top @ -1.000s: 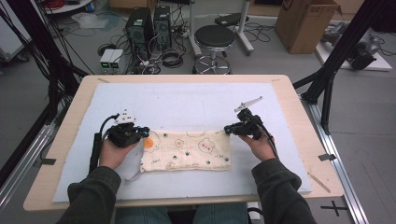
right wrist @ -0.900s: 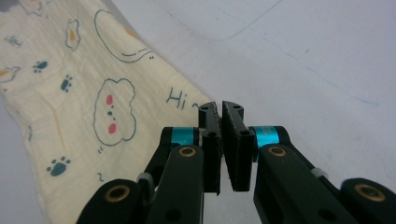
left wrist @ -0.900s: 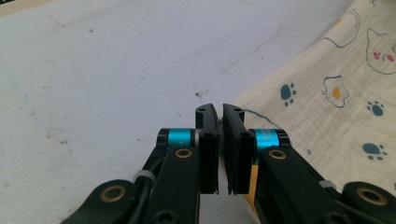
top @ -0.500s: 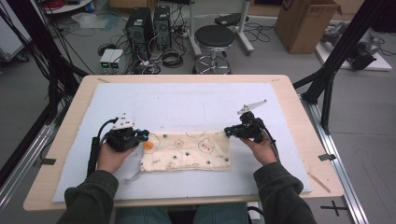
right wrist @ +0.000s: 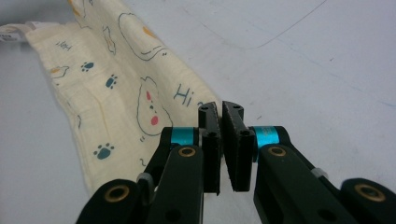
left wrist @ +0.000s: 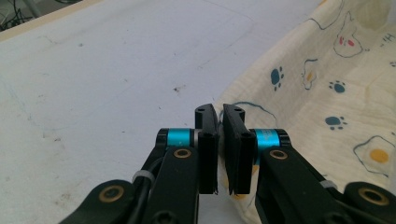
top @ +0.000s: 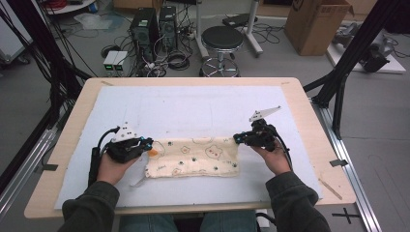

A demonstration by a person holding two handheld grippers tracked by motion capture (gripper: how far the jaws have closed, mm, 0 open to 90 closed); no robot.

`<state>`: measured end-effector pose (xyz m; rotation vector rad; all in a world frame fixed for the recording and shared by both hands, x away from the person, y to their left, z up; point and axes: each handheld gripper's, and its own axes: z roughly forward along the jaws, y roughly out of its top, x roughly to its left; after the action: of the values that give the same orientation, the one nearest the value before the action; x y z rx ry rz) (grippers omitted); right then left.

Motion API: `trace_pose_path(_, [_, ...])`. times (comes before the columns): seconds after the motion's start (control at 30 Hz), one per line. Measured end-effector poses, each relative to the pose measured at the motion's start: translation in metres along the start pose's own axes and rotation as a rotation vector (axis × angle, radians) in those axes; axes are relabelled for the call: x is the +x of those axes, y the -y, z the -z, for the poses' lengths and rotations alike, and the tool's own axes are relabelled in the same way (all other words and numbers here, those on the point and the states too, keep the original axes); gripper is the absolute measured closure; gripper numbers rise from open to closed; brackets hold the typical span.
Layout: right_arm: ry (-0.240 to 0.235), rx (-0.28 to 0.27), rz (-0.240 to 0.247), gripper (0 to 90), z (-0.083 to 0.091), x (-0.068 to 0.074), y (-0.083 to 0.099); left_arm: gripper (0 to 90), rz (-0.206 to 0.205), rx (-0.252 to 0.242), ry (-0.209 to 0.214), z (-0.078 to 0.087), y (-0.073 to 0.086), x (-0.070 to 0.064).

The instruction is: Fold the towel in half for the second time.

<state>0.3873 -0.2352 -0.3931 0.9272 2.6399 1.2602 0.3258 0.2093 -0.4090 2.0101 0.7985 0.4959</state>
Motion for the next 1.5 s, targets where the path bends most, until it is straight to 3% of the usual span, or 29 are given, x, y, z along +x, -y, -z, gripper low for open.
trace_pose_path(0.43, [-0.03,0.0,0.022,86.1,0.006,0.007,0.007,83.9,-0.038,-0.016,0.018,0.01,0.005,-0.012])
trace_pose_path(0.57, [-0.03,-0.01,0.019,86.0,0.008,0.01,0.012,83.7,-0.073,0.005,0.019,0.011,0.007,-0.016])
trace_pose_path(0.8, [-0.042,-0.005,0.02,86.0,0.009,0.016,0.021,83.5,-0.094,0.022,0.028,0.011,0.015,-0.023])
trace_pose_path(1.5, [-0.046,0.014,0.09,85.7,0.009,0.037,0.036,83.5,-0.165,-0.001,0.038,0.025,0.028,-0.041])
